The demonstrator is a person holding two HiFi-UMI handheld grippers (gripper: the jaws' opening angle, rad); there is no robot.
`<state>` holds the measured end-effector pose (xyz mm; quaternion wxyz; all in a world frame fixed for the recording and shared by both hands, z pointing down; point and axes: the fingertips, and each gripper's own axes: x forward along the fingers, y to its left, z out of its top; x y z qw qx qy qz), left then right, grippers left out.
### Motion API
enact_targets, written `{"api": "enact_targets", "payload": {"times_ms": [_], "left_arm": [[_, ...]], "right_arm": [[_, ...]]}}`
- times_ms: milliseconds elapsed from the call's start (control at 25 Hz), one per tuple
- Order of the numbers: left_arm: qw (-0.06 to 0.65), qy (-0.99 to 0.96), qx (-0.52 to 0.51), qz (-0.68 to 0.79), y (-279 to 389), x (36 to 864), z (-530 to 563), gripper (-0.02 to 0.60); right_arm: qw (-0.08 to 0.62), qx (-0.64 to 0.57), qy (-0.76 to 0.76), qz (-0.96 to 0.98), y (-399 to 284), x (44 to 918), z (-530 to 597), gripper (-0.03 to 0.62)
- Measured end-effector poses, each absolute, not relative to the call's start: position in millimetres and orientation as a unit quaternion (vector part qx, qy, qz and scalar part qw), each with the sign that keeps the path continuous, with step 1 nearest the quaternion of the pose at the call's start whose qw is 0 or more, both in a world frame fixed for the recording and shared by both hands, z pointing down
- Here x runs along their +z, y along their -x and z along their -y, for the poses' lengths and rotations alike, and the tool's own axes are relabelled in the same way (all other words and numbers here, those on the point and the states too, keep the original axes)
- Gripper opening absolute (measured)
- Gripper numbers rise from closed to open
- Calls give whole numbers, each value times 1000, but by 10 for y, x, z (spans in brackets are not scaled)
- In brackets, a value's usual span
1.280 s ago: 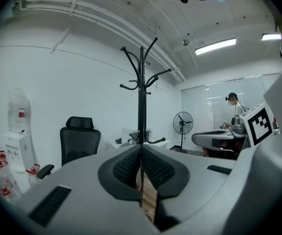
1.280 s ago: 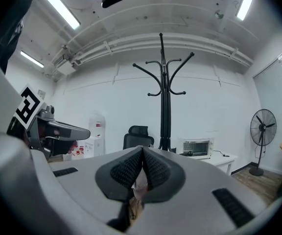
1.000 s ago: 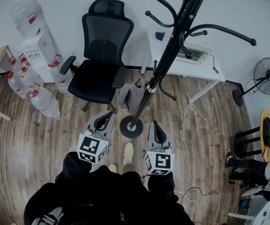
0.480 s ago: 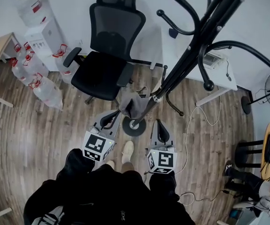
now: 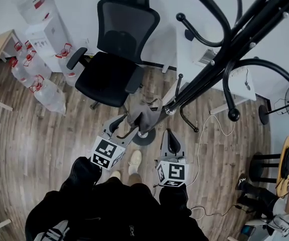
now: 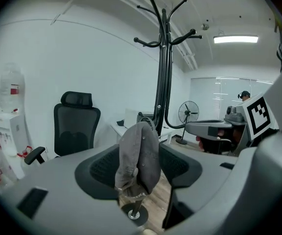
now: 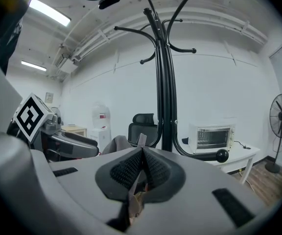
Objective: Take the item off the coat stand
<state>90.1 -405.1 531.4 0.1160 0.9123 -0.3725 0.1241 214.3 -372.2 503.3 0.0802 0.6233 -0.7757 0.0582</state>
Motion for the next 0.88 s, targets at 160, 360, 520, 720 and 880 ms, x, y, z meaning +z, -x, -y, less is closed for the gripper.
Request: {"api": "enact_targets", "payload": {"times_ms": [160, 360, 520, 720, 880], "left_arm": [[127, -911, 151, 363, -955, 5514, 4139, 269], [126, -907, 167, 365, -1041, 5664, 4278, 272], [121, -902, 174, 377, -1050, 5710, 4367, 264], [105, -893, 179, 399, -1000, 5678, 4434, 55], [113, -893, 174, 400, -981, 5697, 4445, 41]], "right_arm": [[84, 61, -628, 771, -2169, 5079, 3735, 17], [88, 66, -635, 765, -2243, 5145, 3734, 17], [90, 69, -639, 761, -2307, 5163, 3756, 17], [90, 71, -641, 759, -2332, 5169, 3780, 17], [91, 71, -641, 758, -2315, 5197, 3789, 17]]}}
